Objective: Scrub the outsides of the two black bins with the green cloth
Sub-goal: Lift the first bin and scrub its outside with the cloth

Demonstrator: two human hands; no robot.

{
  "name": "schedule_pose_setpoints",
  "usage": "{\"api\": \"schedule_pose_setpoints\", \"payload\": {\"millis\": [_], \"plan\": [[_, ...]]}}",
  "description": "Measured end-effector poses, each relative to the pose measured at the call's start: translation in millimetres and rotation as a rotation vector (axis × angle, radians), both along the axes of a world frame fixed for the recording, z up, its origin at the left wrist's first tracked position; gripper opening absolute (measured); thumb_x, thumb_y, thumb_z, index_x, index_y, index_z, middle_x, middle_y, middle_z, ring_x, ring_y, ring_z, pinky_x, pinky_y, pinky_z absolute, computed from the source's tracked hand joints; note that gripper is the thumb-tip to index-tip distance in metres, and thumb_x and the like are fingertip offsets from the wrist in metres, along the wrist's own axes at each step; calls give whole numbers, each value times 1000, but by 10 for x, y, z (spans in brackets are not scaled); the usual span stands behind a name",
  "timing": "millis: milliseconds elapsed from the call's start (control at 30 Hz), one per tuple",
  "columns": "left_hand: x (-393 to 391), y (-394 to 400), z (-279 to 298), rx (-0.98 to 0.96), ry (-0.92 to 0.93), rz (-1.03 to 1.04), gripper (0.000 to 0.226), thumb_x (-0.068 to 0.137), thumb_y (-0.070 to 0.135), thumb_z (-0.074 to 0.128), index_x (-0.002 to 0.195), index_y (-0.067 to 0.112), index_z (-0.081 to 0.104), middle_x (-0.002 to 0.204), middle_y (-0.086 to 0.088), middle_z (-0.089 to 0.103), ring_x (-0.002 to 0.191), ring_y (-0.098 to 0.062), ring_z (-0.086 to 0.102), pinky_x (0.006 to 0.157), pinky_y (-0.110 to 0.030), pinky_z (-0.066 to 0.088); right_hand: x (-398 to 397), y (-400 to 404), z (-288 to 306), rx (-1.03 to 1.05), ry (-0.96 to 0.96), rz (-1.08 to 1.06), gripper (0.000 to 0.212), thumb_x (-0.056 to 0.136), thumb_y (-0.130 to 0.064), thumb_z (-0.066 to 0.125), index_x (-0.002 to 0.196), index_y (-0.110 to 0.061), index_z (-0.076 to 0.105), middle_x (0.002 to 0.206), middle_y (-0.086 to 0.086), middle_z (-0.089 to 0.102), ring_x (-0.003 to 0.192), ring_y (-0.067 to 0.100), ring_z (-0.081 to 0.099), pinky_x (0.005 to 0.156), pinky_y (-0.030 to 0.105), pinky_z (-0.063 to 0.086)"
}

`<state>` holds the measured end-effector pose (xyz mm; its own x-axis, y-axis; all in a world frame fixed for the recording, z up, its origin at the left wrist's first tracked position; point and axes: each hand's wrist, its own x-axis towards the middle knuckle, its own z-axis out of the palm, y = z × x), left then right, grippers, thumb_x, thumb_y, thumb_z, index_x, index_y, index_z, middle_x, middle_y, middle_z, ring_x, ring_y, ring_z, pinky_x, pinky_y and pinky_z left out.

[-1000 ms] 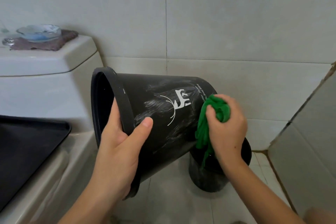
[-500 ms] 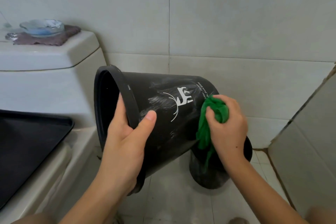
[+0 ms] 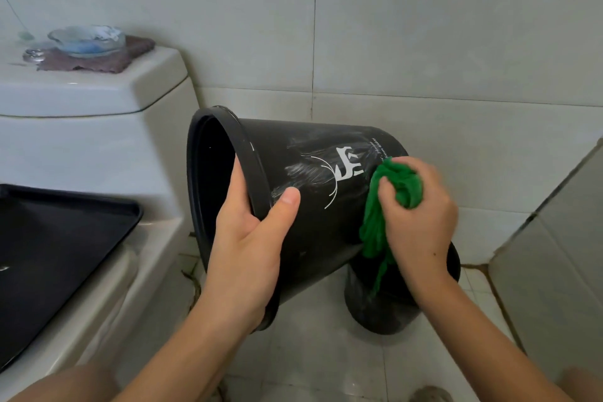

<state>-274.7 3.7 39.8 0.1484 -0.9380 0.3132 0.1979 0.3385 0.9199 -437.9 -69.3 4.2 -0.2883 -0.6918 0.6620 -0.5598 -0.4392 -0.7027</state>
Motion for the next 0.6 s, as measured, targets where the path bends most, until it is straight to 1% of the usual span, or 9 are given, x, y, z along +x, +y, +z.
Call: {"api": "schedule_pose_setpoints", "payload": {"millis": [67, 133, 167, 233, 300, 367, 467, 533, 600], "plan": [[-17, -10, -5, 3, -10, 10, 52, 89, 13, 53, 140, 21, 48, 124, 0, 70, 117, -21, 65, 102, -43, 50, 106, 121, -14, -66, 87, 13, 30, 79, -25, 58, 103, -12, 69, 103, -3, 65, 96, 18, 63, 88, 18, 46], [-24, -31, -6, 2, -1, 26, 51, 89, 14, 54, 140, 20, 48, 125, -3, 70, 117, -24, 65, 105, -47, 48, 309, 384, -20, -211, 224, 150, 28, 80, -20, 61, 102, -7, 72, 107, 7, 68, 98, 27, 65, 89, 34, 51], [-18, -35, -5, 5, 7, 34, 50, 89, 15, 54, 138, 20, 49, 124, -4, 70, 116, -24, 66, 105, -47, 47, 410, 527, -12, -286, 285, 240, 27, 81, -18, 63, 102, -4, 73, 109, 9, 69, 98, 28, 66, 89, 36, 52], [2, -29, 1, 6, 10, 49, 43, 88, 17, 55, 132, 21, 55, 118, -4, 72, 111, -23, 68, 101, -45, 48, 498, 671, -1, -407, 355, 355, 24, 83, -15, 65, 102, -3, 74, 109, 11, 70, 96, 28, 67, 86, 35, 54], [12, -21, 11, 0, 14, 43, 40, 89, 17, 55, 128, 21, 57, 117, -4, 72, 111, -24, 67, 102, -46, 48, 368, 578, 1, -449, 396, 365, 23, 84, -15, 65, 104, -6, 73, 109, 11, 70, 95, 27, 68, 85, 35, 55], [6, -15, 33, 3, 26, 36, 43, 91, 13, 56, 133, 20, 54, 121, -4, 71, 116, -25, 66, 103, -47, 48, 178, 389, -33, -363, 373, 258, 26, 84, -15, 64, 109, -8, 68, 110, 10, 68, 99, 25, 66, 89, 35, 53], [-11, 14, 53, 1, 56, 19, 44, 96, 6, 54, 138, 20, 50, 121, 0, 72, 114, -20, 67, 95, -36, 55, -12, 121, -33, -118, 153, 86, 30, 80, -19, 59, 106, -8, 67, 106, 1, 64, 99, 11, 60, 87, 33, 51], [-19, 22, 39, -14, 27, 27, 47, 93, 10, 55, 139, 22, 50, 125, 0, 70, 118, -21, 65, 102, -43, 50, 29, 144, -53, -113, 104, 57, 29, 80, -18, 58, 105, -7, 67, 105, 2, 64, 99, 13, 61, 87, 34, 51], [-17, 2, 22, -16, 20, 48, 49, 90, 16, 54, 138, 22, 50, 127, -2, 68, 120, -24, 63, 107, -51, 43, 201, 351, -101, -220, 169, 151, 28, 80, -14, 61, 104, -3, 69, 108, 8, 67, 100, 23, 63, 90, 35, 51]]}}
